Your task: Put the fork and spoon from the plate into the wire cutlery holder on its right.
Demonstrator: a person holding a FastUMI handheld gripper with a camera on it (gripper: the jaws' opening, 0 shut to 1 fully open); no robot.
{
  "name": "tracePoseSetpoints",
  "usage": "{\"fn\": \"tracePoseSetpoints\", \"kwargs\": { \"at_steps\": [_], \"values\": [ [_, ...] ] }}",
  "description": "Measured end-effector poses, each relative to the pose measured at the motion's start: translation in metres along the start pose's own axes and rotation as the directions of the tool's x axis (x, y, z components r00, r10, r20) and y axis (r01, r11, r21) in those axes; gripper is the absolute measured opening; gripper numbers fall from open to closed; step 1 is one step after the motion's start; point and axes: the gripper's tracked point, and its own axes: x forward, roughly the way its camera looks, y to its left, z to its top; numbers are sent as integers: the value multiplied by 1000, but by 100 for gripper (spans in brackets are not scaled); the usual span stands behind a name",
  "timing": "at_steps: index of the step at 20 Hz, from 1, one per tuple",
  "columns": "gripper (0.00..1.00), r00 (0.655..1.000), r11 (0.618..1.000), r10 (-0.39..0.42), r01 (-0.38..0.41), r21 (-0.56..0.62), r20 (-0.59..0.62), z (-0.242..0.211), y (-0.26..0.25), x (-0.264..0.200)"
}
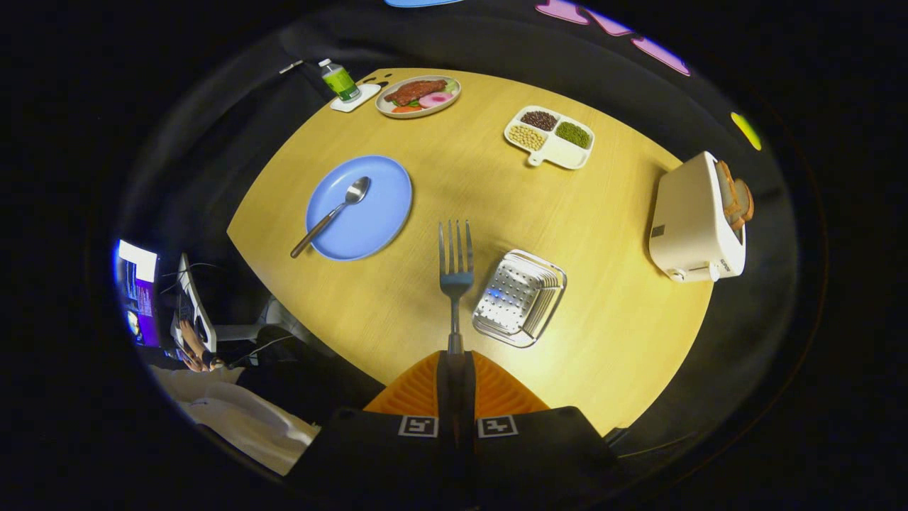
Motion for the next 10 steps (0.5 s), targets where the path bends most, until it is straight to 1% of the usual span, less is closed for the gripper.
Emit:
{"fn": "tracePoseSetpoints", "kwargs": {
  "at_steps": [3, 5, 7, 10],
  "values": [
    [6, 995, 1000, -6, 5, -6, -101, -15, -23, 4],
    [6, 987, 999, -26, 20, -38, -157, -22, -37, 7],
    [6, 979, 998, -35, 25, -56, -200, -22, -45, 13],
    [6, 969, 998, -18, 3, -60, -248, -18, -48, 23]
  ]
}}
